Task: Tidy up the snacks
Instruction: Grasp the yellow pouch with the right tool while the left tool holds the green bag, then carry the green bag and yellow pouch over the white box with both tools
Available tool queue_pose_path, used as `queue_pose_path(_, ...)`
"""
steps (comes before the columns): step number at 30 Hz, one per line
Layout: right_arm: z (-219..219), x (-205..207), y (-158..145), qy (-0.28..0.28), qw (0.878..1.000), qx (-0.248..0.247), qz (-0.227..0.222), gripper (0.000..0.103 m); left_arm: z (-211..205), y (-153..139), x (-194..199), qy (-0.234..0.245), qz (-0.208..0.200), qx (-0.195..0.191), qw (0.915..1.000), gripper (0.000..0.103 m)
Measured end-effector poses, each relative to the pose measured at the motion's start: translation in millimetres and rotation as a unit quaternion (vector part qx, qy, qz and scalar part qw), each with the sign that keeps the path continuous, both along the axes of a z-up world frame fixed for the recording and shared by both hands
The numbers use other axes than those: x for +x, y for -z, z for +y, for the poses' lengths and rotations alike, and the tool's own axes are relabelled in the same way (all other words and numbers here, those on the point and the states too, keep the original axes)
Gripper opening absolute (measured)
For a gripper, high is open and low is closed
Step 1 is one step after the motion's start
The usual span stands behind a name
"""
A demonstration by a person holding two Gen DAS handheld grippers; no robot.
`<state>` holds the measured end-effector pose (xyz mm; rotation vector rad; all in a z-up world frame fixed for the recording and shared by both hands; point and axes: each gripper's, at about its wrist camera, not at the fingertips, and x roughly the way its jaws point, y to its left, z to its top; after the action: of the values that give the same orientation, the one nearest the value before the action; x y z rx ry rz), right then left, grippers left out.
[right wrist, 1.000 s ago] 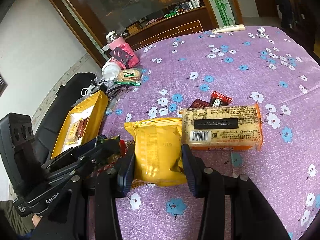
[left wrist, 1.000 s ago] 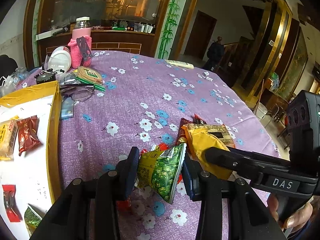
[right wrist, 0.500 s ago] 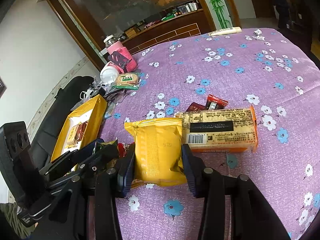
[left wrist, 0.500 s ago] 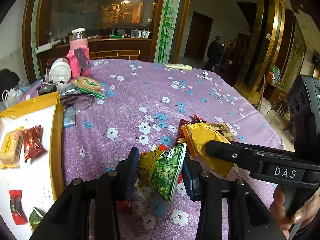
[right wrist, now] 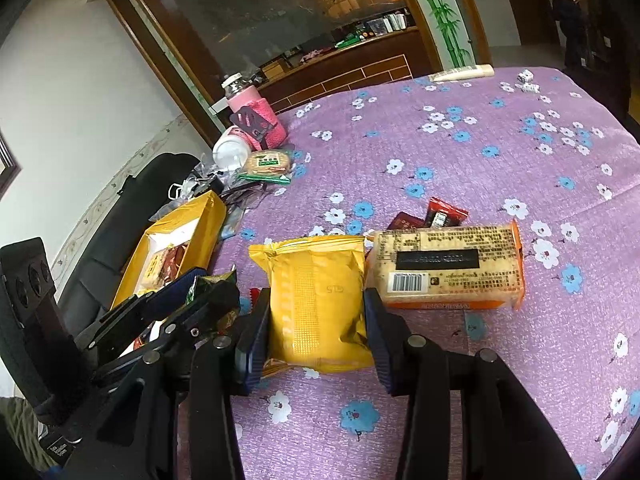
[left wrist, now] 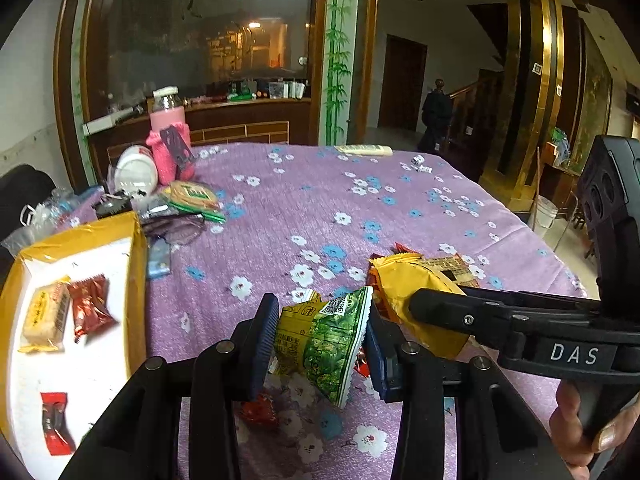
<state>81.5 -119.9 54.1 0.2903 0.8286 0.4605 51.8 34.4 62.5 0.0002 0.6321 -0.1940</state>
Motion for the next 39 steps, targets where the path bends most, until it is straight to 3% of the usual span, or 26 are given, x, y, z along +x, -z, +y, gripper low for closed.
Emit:
queue_pose_path(17, -2.0, 0.7, 0.8, 0.004, 1.000, 0.000, -0.006, 0.043, -3.5, -7.2, -7.2, -0.012, -0.033, 0.025, 0.9991, 0.042)
queue_pose_path(24, -8.8, 2.0, -0.1, 0.025, 1.000, 0.012, -0.005, 0.043, 11.1, -21.6, -14.5, -0.022, -0.045, -0.004, 0.9987, 0.042)
queue_pose_path(31, 10.4, -10.0, -11.8, 0.006, 1.000, 0.029, 0.001, 0.043, 63.9, -40.0, -36.7, -0.052, -0.057, -0.054, 0.9956, 0.042)
queue_pose_path(39, 88.0, -28.2, -30.5, -0.076, 0.997, 0.013, -0.012, 0.043, 158.6, -30.1, -57.0, -0.132, -0.041, -0.087, 0.9865, 0.043)
